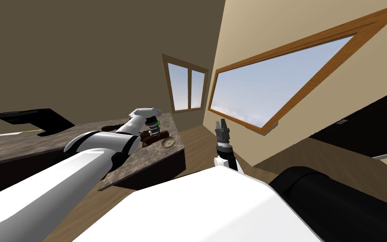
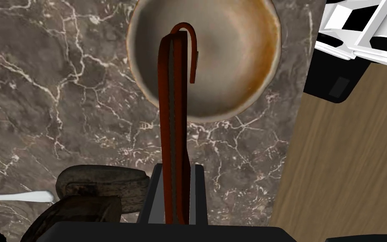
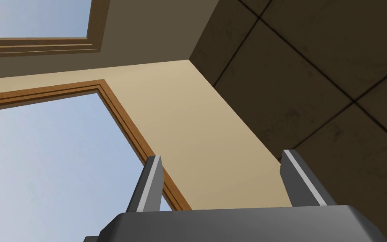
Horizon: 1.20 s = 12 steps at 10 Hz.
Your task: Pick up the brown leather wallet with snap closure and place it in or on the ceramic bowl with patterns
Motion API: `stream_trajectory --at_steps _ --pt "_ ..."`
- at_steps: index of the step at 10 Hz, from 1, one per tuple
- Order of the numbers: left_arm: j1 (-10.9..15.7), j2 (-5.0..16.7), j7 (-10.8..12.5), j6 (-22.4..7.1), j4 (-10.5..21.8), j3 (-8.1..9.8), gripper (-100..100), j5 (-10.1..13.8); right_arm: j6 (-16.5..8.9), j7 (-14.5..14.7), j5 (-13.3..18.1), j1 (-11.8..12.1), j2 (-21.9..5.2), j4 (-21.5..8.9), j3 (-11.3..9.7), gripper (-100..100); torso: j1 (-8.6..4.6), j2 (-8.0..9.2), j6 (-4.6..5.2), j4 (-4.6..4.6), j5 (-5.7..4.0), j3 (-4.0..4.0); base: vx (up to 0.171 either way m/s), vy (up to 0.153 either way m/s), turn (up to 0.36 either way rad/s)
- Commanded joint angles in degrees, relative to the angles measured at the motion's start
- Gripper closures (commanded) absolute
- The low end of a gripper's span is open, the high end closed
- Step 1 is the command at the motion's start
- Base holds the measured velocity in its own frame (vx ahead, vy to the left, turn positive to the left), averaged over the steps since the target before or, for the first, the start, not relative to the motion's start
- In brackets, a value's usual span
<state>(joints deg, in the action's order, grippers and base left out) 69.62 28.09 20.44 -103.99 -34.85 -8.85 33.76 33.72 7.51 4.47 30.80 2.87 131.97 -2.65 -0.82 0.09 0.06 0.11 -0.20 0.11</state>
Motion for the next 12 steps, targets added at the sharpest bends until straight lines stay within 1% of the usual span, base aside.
stream_trajectory --at_steps 1,2,3,4,5,9,10,11,12 --pt "1.5 0.4 1.0 -1.4 -0.6 0.14 100 1.1 0.0 0.0 0.0 0.0 0.0 0.0 0.0 0 0.0 0.0 0.0 0.0 0.0 0.0 0.046 -0.179 -0.039" --pt "2.1 0.6 1.4 -2.9 -0.8 0.17 100 1.4 0.0 0.0 0.0 0.0 0.0 0.0 0.0 0 -0.05 -0.08 0.0 0.02 -0.03 -0.03 0.039 -0.149 -0.024" --pt "2.3 0.7 1.5 -3.6 -0.9 0.18 100 1.6 0.0 0.0 0.0 0.0 0.0 0.0 0.0 0 0.04 -0.06 -0.02 0.0 0.0 -0.02 0.025 -0.099 -0.013" --pt "2.2 0.5 1.4 -2.9 -0.7 0.16 100 1.4 0.0 0.0 0.0 0.0 0.0 0.0 0.0 0 0.25 -0.01 -0.07 0.01 0.04 0.0 0.012 -0.039 -0.005" --pt "2.3 0.5 1.5 -3.1 -0.8 0.18 -100 1.5 0.0 0.0 0.0 0.0 0.0 0.0 0.0 0 0.54 0.03 -0.11 0.0 0.12 0.01 0.002 -0.011 -0.003" --pt "2.3 0.5 1.5 -3.1 -0.8 0.18 -100 1.5 0.0 0.0 0.0 0.0 0.0 0.0 0.0 0 0.81 0.08 -0.14 0.01 0.19 0.04 0.0 0.0 0.0" --pt "2.3 0.5 1.5 -3.1 -0.8 0.18 0 1.5 0.0 0.0 0.0 0.0 0.0 0.0 0.0 0 0.82 0.08 -0.14 0.01 0.19 0.04 0.0 0.0 0.0" --pt "3.6 1.1 1.9 -5.1 -1.4 0.06 -100 2.1 0.0 0.0 0.0 0.0 0.0 0.0 0.0 0 0.82 0.09 -0.14 0.01 0.2 0.04 0.014 -0.002 0.001" --pt "4.0 1.4 2.0 -5.7 -1.6 0.02 -100 2.3 0.0 0.0 0.0 0.0 0.0 0.0 0.0 0 0.81 0.05 -0.14 0.01 0.18 0.03 0.018 -0.001 0.0"
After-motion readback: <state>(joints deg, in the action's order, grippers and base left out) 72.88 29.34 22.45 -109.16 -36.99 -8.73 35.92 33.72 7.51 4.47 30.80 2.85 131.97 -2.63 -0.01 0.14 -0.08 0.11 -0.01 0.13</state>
